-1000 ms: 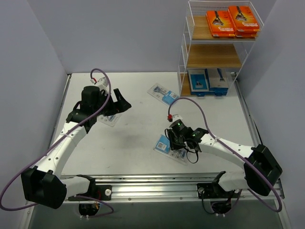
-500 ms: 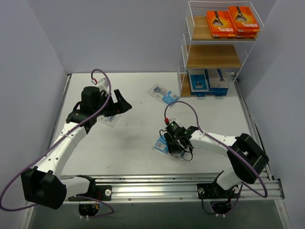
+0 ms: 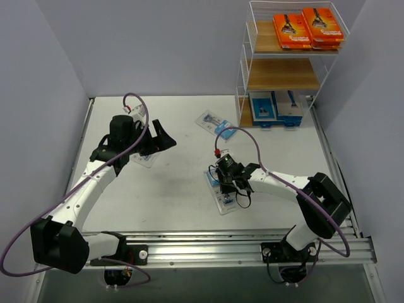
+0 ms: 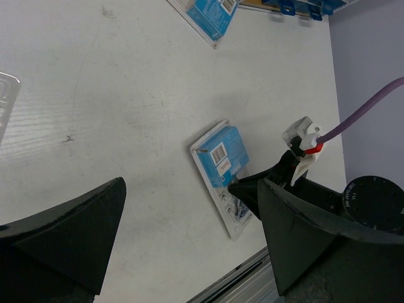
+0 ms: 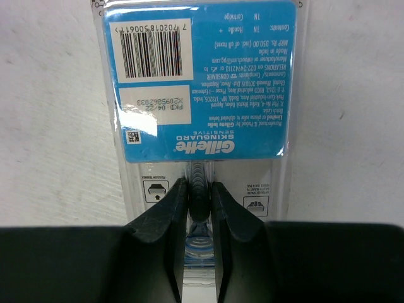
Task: Place and organize the shaving razors onto the shelf
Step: Grab a shaving razor with the right arm, then pass the shaving razor from the right arm to the left
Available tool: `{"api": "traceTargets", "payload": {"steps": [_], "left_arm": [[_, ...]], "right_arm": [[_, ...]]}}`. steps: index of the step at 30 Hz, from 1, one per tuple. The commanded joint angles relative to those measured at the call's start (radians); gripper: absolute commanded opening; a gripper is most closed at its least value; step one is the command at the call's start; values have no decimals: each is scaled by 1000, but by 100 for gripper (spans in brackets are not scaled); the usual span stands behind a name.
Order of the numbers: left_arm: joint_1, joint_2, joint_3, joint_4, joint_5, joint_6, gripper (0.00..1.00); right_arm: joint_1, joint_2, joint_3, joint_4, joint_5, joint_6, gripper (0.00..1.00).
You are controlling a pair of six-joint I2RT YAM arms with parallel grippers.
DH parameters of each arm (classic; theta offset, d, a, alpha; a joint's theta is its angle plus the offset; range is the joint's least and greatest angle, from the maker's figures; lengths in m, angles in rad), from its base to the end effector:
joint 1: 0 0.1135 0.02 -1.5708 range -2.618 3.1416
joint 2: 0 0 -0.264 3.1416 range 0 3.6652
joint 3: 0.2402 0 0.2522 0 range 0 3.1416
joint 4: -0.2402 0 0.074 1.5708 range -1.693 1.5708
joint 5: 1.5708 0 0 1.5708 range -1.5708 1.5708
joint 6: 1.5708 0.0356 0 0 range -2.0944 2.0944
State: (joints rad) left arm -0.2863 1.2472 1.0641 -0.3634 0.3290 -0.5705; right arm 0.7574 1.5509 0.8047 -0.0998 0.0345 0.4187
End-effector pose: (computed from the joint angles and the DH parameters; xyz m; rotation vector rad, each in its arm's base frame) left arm 0.2652 -0.0901 0.3222 -0.1081 2.2023 -0.8442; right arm 0.2246 0.2107 0.1732 -0.4015 2.4442 0.4854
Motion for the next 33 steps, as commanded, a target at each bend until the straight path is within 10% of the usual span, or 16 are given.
{"api": "traceTargets", "payload": {"steps": [1,30,33], "left_arm": [[6,18,-27,96,73,-38,94],[-17,121,-133,388,265,-244,100],[-17,124,-125,371,258,-229,83]], "right_arm": [[-21,-95,65,60,-1,23,0],[145,-28,243,480,-80,161,0],[166,-5,251,512,-114,160,0]]}}
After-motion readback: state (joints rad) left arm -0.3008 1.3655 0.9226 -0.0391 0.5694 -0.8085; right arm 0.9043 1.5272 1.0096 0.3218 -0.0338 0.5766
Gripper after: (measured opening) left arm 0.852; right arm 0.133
